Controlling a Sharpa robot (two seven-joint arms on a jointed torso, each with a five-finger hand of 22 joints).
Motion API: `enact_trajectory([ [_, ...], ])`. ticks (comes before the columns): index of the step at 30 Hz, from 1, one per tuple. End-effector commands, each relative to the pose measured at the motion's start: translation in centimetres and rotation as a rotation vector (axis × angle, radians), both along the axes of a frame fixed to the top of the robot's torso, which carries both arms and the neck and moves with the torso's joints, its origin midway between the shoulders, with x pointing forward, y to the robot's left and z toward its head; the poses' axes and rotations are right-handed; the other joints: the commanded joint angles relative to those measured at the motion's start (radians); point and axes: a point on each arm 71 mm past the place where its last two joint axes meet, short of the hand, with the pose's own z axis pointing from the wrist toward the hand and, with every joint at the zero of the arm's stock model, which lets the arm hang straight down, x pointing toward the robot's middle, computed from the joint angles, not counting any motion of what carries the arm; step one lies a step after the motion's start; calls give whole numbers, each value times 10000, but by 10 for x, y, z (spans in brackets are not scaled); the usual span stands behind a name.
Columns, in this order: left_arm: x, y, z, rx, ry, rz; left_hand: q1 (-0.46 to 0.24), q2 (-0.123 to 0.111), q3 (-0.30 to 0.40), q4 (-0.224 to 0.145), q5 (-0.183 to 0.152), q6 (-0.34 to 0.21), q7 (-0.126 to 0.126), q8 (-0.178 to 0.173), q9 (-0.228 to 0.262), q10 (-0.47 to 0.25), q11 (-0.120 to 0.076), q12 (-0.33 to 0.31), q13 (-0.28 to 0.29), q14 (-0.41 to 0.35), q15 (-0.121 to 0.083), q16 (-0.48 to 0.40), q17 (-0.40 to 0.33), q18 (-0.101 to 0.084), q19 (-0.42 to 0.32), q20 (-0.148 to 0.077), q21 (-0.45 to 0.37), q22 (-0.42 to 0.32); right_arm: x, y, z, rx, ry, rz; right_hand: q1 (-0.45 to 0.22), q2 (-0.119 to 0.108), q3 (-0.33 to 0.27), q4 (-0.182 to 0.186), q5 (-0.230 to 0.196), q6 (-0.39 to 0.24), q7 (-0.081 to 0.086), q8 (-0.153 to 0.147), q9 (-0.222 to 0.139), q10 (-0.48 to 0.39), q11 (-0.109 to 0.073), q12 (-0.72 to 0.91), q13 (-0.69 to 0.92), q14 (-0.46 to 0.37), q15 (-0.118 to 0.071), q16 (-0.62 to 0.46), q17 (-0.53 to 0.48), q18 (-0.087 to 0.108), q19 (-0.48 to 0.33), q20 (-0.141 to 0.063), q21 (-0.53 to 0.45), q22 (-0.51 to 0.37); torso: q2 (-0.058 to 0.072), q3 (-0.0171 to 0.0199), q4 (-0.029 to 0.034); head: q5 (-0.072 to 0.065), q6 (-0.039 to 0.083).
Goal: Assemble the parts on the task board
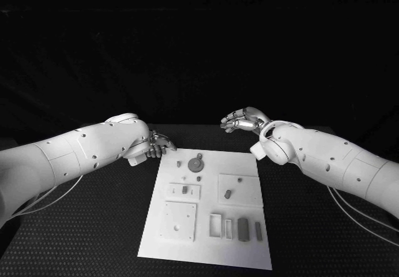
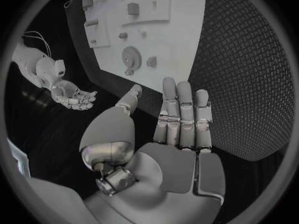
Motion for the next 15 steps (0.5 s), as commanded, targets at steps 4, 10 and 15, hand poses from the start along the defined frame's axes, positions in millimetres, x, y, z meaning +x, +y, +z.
enact_trajectory([
  [4,1,-8,-11,102,665,-562,-103,53,8,88,-11,-49,-13,-63,-27,-67,30,-17,-15,-48,37,-54,-11,-119,-94,-906,-41,-15,0,2,3,279,-335,90,68,62,-71,-6,54,-43,122,60,-12,104,-18,-48,17,-84,-39,-51,-17,-109,-49,-24,-70,21,9,-3,-11,-4,-5],
  [10,-1,-14,-22,-38,966,-720,-102,104,8,106,-7,-34,-19,-57,-58,-47,24,2,-10,-33,32,-33,-10,-111,-102,-906,-36,-21,-1,3,4,472,-397,74,98,126,-51,-6,108,10,127,98,-13,185,-2,-49,24,-53,-47,-23,-21,-99,-15,-35,-75,51,20,-1,-13,-1,-25],
  [15,-1,-18,-25,-180,911,-676,-132,147,-11,137,-8,-16,-23,-49,-86,-41,21,12,-8,-30,31,-20,-11,-110,-110,-903,-29,-27,-1,2,5,534,-503,11,97,127,-53,-7,120,16,129,102,-15,195,-1,-52,24,-51,-50,-20,-22,-99,-11,-35,-78,56,15,3,-15,-50,-59],
])
